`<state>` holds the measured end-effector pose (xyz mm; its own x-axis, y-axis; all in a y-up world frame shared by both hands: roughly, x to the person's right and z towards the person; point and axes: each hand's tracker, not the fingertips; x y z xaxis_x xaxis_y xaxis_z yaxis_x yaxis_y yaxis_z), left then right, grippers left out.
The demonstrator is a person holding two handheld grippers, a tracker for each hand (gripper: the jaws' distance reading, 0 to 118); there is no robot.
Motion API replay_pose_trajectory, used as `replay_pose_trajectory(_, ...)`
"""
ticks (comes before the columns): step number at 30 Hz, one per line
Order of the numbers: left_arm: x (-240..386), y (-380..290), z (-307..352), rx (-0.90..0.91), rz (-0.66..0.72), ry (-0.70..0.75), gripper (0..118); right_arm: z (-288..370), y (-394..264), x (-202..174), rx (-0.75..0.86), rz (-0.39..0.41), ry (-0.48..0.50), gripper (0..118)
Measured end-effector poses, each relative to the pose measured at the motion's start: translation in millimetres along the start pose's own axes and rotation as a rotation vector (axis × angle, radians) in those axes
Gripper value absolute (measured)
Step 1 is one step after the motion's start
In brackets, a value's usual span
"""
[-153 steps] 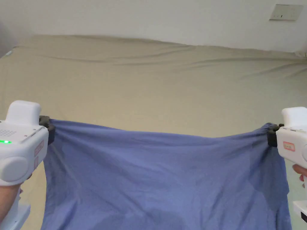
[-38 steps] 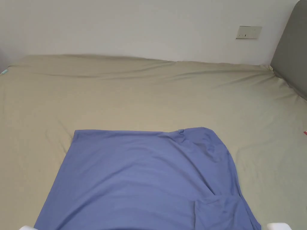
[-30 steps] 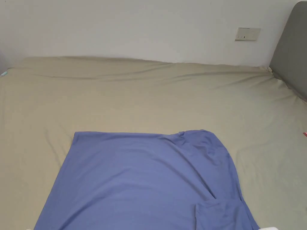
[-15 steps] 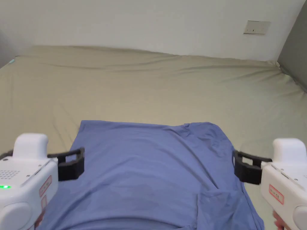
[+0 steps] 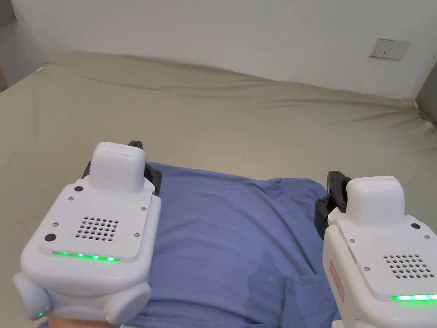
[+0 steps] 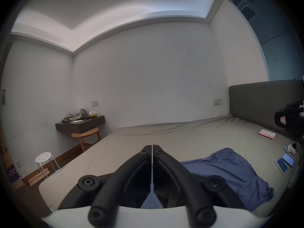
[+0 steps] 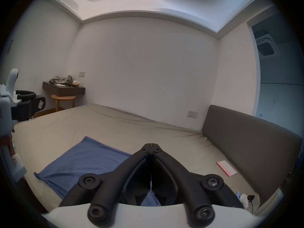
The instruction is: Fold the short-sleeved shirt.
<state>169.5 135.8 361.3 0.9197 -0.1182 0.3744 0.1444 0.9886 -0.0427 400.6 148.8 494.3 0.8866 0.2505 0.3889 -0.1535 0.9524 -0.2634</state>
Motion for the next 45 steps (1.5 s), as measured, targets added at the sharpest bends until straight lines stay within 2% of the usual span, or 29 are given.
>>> replay_pose_trajectory(4,-2.2,-3.6,-1.2,-0.012,-0.081,0.0,0,-3.4,-3.1,1.5,-0.007,0.023,-0.022,2)
replay_pose_trajectory(8,-14.8,-15.7,-2.9,-0.068,-0.099,-0.041,0,-4.5,-7.7,10.7,-0.035,-0.005,-0.019,2)
replay_pose_trajectory(10,-25.9,-30.1,-8.1,-0.157,-0.098,-0.071,0,-5.5,-12.3,13.9,-0.055,0.005,-0.021,2)
replay_pose_trajectory(14,-55.0,-99.3,-31.1,-0.473,-0.12,-0.093,0,-6.5,-29.1,24.9,-0.103,0.032,-0.032,2)
replay_pose_trajectory(18,-89.9,-182.0,-27.9,-0.742,-0.111,-0.049,0,-8.5,-52.5,38.0,-0.202,-0.019,-0.038,2)
replay_pose_trajectory(19,-95.7,-197.0,-26.5,-0.801,-0.128,-0.029,11,-8.8,-57.5,40.2,-0.222,-0.027,-0.04,2)
replay_pose_trajectory(20,-101.1,-210.4,-23.8,-0.835,-0.134,-0.003,36,-9.4,-62.4,42.4,-0.239,-0.027,-0.047,2)
replay_pose_trajectory(21,-106.8,-221.5,-19.6,-0.856,-0.12,0.02,68,-9.8,-67.4,44.9,-0.253,-0.025,-0.057,2)
replay_pose_trajectory(22,-111.3,-228.8,-15.7,-0.878,-0.104,0.027,96,-10.0,-71.0,47.2,-0.264,-0.024,-0.065,2)
replay_pose_trajectory(26,-122.0,-242.7,-8.5,-0.908,-0.039,0.024,107,-12.8,-85.7,61.5,-0.311,-0.028,-0.114,2)
replay_pose_trajectory(32,-120.8,-257.4,-25.1,-0.977,0.0,0.028,105,-15.7,-96.4,78.7,-0.379,-0.058,-0.149,2)
replay_pose_trajectory(33,-118.2,-257.0,-26.6,-0.987,0.004,0.014,98,-15.8,-97.2,80.1,-0.39,-0.056,-0.154,2)
replay_pose_trajectory(35,-113.2,-249.2,-24.5,-0.972,0.049,-0.021,73,-14.4,-99.4,82.1,-0.403,-0.053,-0.16,2)
replay_pose_trajectory(38,-103.4,-241.8,-24.8,-0.981,0.055,-0.057,25,-16.4,-104.4,87.8,-0.434,-0.061,-0.161,2)
replay_pose_trajectory(39,-101.2,-239.4,-25.5,-0.973,0.042,-0.066,5,-17.7,-108.1,89.3,-0.454,-0.066,-0.156,2)
replay_pose_trajectory(40,-102.3,-236.4,-26.3,-0.965,0.05,-0.076,5,-20.2,-112.0,90.9,-0.482,-0.07,-0.153,3)
replay_pose_trajectory(41,-102.2,-233.0,-27.4,-0.965,0.072,-0.078,5,-23.2,-117.6,93.1,-0.522,-0.074,-0.142,13)
replay_pose_trajectory(42,-103.9,-228.5,-25.2,-0.942,0.092,-0.06,5,-26.4,-125.8,96.3,-0.559,-0.078,-0.131,35)
replay_pose_trajectory(43,-104.7,-222.1,-22.9,-0.897,0.11,-0.044,5,-28.4,-134.2,98.8,-0.6,-0.083,-0.122,79)
replay_pose_trajectory(44,-104.9,-214.6,-21.1,-0.868,0.114,-0.041,5,-32.0,-145.8,101.7,-0.658,-0.079,-0.121,102)
replay_pose_trajectory(45,-104.4,-206.5,-19.2,-0.837,0.111,-0.036,5,-34.4,-159.7,105.4,-0.731,-0.087,-0.09,109)
